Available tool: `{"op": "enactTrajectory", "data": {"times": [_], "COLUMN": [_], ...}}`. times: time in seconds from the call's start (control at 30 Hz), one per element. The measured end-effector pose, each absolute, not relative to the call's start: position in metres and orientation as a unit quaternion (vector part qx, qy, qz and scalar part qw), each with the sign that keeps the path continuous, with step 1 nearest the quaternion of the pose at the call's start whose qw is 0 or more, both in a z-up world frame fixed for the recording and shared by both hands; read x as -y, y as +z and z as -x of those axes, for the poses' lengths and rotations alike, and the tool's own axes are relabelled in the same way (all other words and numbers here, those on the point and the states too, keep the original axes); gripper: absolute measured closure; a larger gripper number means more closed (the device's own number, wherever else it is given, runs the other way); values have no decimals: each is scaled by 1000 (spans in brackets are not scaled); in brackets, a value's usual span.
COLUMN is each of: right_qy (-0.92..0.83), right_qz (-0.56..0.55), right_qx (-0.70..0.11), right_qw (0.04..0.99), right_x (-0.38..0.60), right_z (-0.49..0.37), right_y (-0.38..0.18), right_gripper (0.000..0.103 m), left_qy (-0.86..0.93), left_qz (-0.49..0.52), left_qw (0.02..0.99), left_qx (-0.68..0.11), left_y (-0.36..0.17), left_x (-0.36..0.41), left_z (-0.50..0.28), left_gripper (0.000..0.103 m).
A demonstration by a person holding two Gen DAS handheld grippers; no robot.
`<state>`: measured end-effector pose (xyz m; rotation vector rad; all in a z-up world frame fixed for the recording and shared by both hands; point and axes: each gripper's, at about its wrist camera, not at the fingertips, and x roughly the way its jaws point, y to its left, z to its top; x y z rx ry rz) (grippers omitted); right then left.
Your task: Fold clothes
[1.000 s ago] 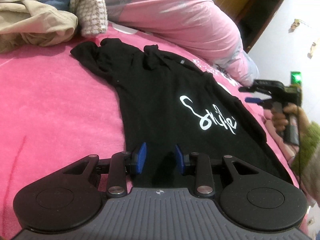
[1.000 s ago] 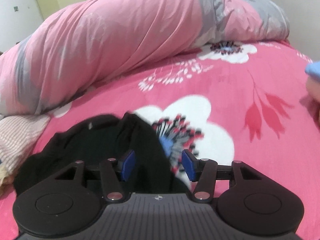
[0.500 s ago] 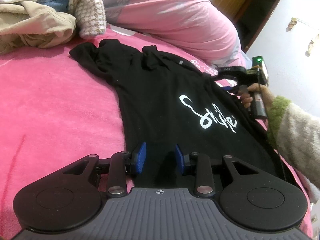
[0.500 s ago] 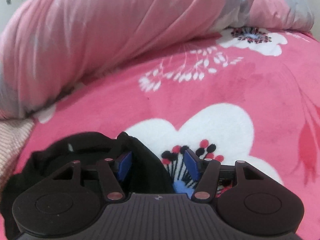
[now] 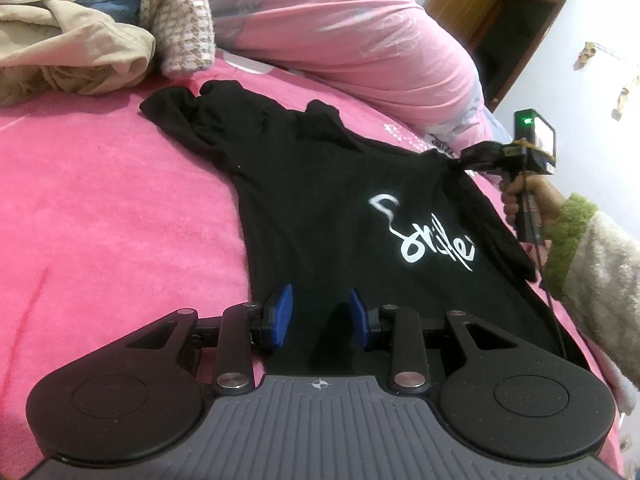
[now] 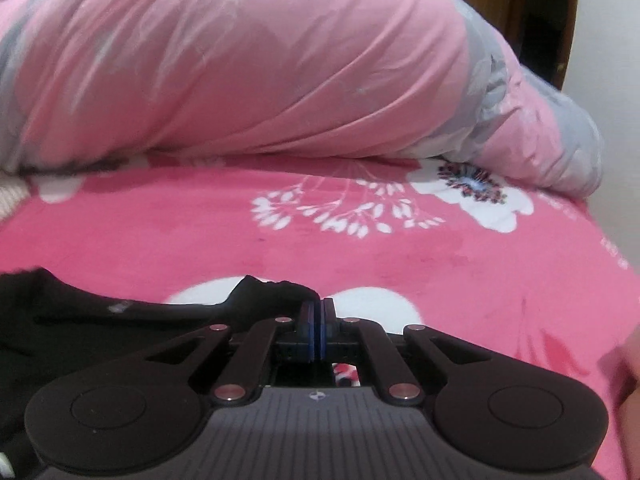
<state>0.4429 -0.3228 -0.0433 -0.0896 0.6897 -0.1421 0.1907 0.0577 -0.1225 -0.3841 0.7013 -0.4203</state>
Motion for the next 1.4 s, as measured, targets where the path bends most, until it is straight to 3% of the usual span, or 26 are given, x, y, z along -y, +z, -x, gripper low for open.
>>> {"op": "enactTrajectory", "data": {"times": [0.17,0.23,0.27,0.3,0.43,0.57,0.73,0.83,1.0,1.1,1.2,1.4], "right_qy": [-108,-122,-132,-139,-180,-152,6,31,27,44,68,123], "right_qz": [90,103,102,99,86,92,188,246,227,191,153,66], "right_qx": [-365,-360,-363,-365,-369,-345,-284,-243,-270,-302,-342,-402], "right_qw": [920,919,917,915,908,922,940,938,935,933,925,905], "right_x": [321,317,318,322,337,312,204,160,154,158,164,155], "right_z": [-458,-456,-454,-450,-423,-385,-347,-343,-357,-359,-361,-402], "right_y": [-82,-79,-74,-67,-29,16,57,63,53,41,20,-28], "right_gripper": [97,79,60,47,40,42,43,43,46,53,71,89], "left_qy": [-204,-205,-205,-205,-203,-194,-183,-176,-185,-192,-189,-184], "left_qz": [185,186,187,187,192,214,242,258,249,249,240,238], "left_qw": [900,900,899,899,898,896,892,890,889,885,887,888], "left_qx": [-338,-338,-338,-338,-339,-337,-334,-332,-338,-344,-345,-347], "left_y": [-124,-124,-123,-123,-122,-121,-119,-117,-117,-118,-120,-123], "left_x": [-59,-60,-60,-61,-62,-70,-81,-87,-83,-81,-78,-76], "left_z": [-192,-192,-192,-192,-192,-191,-191,-191,-189,-187,-187,-188], "left_gripper": [71,71,71,71,71,71,71,71,70,70,70,70]}}
